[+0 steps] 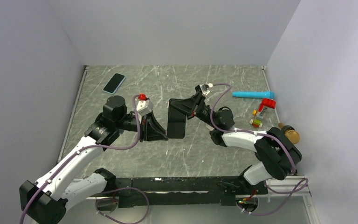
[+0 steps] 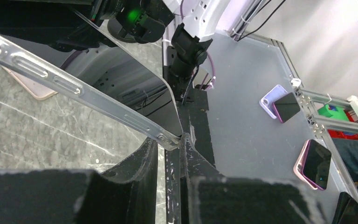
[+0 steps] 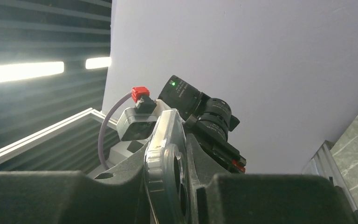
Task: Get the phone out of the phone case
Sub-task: Remove the phone case from the phone.
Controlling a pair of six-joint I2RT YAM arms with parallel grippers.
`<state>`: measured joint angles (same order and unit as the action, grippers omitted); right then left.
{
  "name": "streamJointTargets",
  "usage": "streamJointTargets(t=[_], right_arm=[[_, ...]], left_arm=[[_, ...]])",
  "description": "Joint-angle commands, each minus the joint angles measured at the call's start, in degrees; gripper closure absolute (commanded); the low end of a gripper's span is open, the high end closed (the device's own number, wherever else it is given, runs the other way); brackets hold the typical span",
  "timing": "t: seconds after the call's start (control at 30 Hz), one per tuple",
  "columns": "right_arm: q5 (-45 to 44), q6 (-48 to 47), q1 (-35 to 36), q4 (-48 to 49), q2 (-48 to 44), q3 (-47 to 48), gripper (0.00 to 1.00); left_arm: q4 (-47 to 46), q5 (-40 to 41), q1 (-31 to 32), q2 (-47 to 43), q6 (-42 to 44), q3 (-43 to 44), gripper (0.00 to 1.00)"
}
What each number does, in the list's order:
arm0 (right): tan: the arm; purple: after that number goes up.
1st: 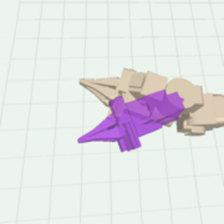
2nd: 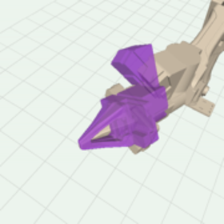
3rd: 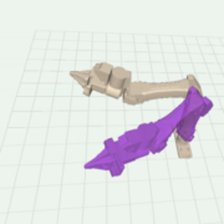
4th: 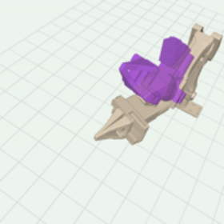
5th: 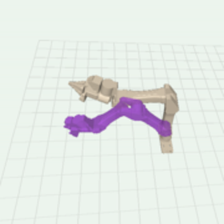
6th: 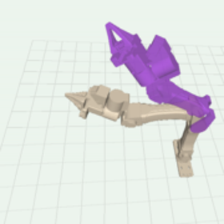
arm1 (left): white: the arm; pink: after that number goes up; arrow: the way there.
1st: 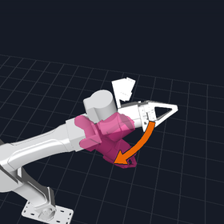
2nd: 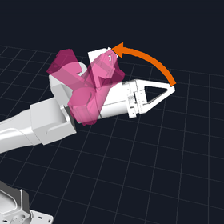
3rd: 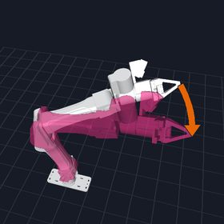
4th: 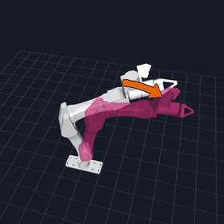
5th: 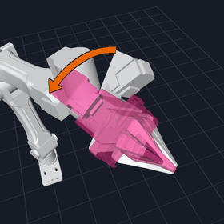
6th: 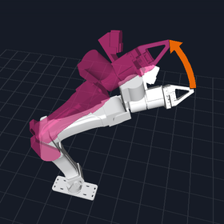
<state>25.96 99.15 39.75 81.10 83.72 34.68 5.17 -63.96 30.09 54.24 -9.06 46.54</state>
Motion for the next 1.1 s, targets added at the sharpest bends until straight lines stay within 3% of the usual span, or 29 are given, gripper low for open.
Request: streamJointTargets(t=[0.0, 0.23, 0.47, 0.53, 0.67, 0.87, 0.97, 1.07], right_arm=[[4.1, 15.7, 5.8, 16.0, -1.4, 3.3, 1.0], [3.3, 16.5, 6.5, 16.5, 0.2, 3.8, 1.0], [2.5, 16.9, 7.3, 16.7, 1.1, 5.1, 1.0], [2.4, 16.1, 7.4, 15.9, 0.8, 4.9, 1.0], [4.9, 11.4, 6.8, 11.4, -0.1, 5.2, 1.0], [11.0, -2.1, 2.8, -6.5, -5.9, 5.7, 1.0], [13.0, -6.8, 0.7, -11.9, -7.5, 6.0, 1.0], [17.3, -11.8, -1.6, -17.2, -7.8, 7.9, 1.0]], left_arm=[[-0.2, 16.6, -1.0, 3.7, 19.7, 1.8, 1.0], [1.2, 22.0, -0.8, 5.9, 23.5, 3.5, 1.0], [-0.5, 37.2, -0.7, 4.5, 22.2, 2.4, 1.0], [-1.1, 37.1, -0.8, 3.4, 20.9, 2.0, 1.0], [2.0, 29.3, -0.8, 3.1, 15.6, 4.0, 0.99], [5.1, 18.3, -0.9, -3.6, 3.0, 0.1, 0.59], [5.4, 14.5, -0.9, -8.4, -1.5, -2.7, 0.32], [6.9, 12.8, -0.9, -13.2, -4.5, -3.2, 0.25]])
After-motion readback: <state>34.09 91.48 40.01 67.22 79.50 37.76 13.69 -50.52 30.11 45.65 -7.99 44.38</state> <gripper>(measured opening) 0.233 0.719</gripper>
